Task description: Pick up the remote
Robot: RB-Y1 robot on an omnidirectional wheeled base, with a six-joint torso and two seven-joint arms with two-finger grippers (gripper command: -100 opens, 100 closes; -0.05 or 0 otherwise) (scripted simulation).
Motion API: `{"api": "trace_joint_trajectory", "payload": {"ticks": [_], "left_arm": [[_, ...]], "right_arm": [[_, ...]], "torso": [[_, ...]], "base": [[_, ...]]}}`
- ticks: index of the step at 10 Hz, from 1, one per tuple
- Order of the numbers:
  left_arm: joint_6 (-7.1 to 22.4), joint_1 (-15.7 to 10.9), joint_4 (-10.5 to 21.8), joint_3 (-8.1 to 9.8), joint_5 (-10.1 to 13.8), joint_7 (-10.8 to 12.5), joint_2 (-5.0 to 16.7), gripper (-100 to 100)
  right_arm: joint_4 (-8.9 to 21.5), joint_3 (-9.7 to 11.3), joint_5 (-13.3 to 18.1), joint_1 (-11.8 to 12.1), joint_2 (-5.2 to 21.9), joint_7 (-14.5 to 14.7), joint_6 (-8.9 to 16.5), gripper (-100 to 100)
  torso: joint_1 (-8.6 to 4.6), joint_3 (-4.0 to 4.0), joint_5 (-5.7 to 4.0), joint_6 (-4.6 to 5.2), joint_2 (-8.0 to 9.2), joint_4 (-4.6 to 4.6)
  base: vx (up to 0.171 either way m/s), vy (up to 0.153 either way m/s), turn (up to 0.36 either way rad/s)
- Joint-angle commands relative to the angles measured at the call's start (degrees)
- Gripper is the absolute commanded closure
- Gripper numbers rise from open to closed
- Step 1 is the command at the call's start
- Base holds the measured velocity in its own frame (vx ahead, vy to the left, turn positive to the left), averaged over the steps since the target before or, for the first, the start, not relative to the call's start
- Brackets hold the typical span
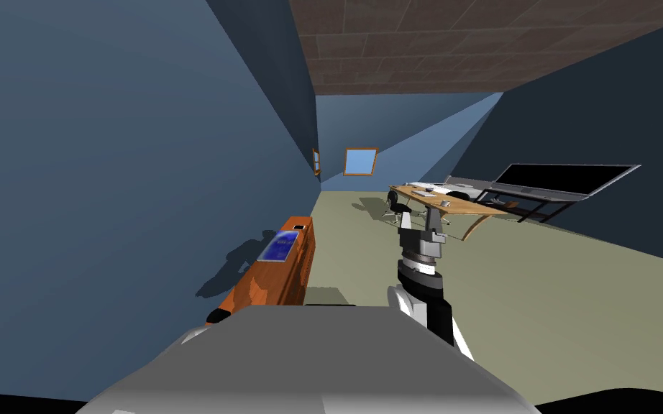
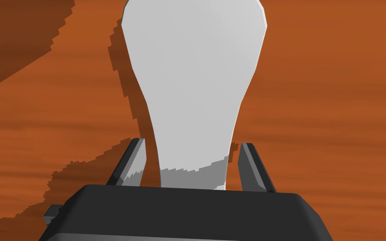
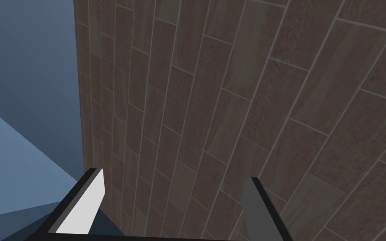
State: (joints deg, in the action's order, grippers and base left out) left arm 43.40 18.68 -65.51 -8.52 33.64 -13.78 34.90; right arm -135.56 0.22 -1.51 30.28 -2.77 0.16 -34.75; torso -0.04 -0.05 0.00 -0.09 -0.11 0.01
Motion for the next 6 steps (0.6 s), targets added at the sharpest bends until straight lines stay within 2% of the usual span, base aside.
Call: {"api": "trace_joint_trajectory", "payload": {"ticks": [1,2,3,6], "left_arm": [[0.0,0.0,0.0,0.0,0.0,0.0,0.0,100],[0.0,0.0,0.0,0.0,0.0,0.0,0.0,0],[1.38,0.49,-1.92,0.32,1.46,-0.36,1.75,100],[2.89,1.14,-4.08,0.6,2.63,-0.44,3.38,100]], "right_arm": [[0.0,0.0,0.0,0.0,0.0,0.0,0.0,0],[0.0,0.0,0.0,0.0,0.0,0.0,0.0,0],[0.0,0.0,0.0,0.0,0.0,0.0,0.0,0],[0.0,0.0,0.0,0.0,-0.01,0.0,0.0,0]], "torso": [[0.0,0.0,0.0,0.0,0.0,0.0],[0.0,0.0,0.0,0.0,0.0,0.0],[0.0,0.0,0.0,0.0,0.0,0.0],[-0.25,0.01,-0.07,-0.02,0.01,0.0]], "base": [[0.0,0.0,0.0],[0.0,0.0,0.0],[-0.001,-0.037,0.045],[-0.001,-0.052,0.033]]}}
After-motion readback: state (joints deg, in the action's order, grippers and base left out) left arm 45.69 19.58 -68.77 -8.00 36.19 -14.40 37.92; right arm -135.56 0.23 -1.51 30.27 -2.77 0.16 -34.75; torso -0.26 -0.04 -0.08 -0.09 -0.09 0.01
